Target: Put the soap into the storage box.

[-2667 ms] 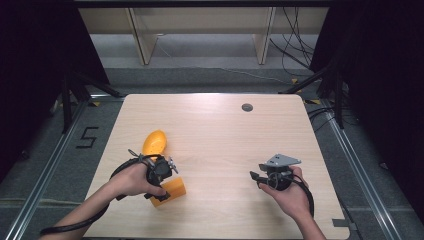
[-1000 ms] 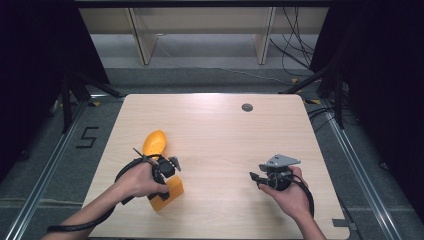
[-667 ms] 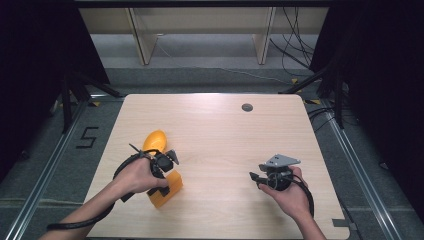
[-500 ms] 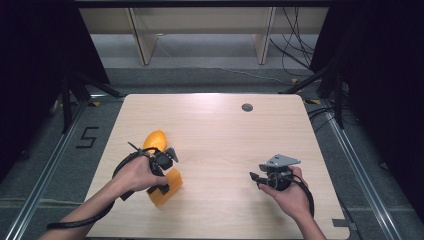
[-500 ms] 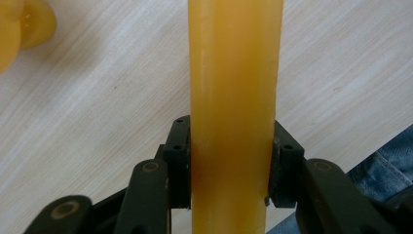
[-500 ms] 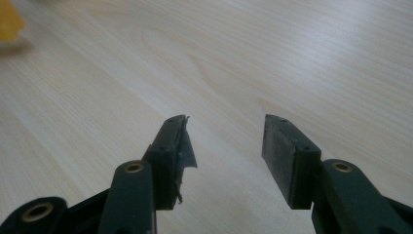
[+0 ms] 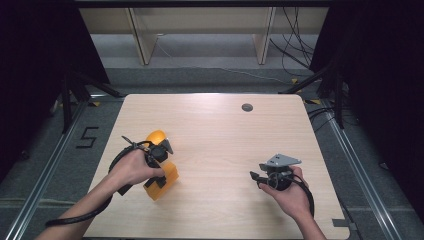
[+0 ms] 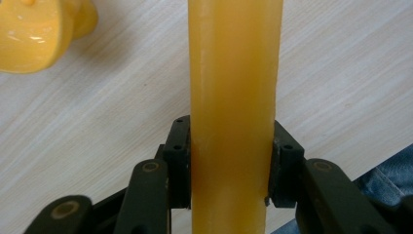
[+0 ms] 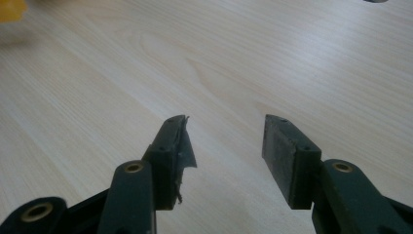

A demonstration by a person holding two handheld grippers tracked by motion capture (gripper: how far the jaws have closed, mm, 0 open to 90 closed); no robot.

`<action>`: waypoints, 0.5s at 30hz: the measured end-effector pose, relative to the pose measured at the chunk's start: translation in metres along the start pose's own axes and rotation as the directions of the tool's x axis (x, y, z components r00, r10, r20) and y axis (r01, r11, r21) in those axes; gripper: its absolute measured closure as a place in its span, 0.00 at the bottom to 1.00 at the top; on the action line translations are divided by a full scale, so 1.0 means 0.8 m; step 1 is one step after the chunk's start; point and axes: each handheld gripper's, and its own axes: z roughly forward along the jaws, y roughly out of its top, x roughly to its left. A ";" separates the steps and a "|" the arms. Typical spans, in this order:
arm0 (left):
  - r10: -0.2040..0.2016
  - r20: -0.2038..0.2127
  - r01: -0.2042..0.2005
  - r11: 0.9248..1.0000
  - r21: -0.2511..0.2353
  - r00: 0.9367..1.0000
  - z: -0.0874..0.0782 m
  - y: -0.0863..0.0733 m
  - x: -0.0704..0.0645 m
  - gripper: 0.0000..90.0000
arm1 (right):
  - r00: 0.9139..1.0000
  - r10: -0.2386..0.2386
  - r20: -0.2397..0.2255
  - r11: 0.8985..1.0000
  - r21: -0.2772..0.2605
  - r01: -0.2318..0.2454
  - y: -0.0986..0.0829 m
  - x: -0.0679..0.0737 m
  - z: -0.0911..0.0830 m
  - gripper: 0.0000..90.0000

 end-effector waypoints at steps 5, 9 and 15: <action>-0.026 0.010 0.026 1.000 -0.009 1.000 -0.003 0.002 0.003 0.67 | 1.000 -0.004 -0.003 1.000 -0.006 0.004 0.000 0.000 0.000 0.58; -0.026 0.015 0.027 1.000 -0.013 1.000 -0.006 0.003 0.006 0.67 | 1.000 -0.011 0.005 1.000 -0.013 0.011 -0.001 -0.002 0.000 0.58; -0.040 0.017 0.040 0.999 -0.013 0.999 -0.013 0.005 0.009 0.67 | 1.000 -0.012 0.006 1.000 -0.010 0.012 -0.001 -0.002 0.000 0.58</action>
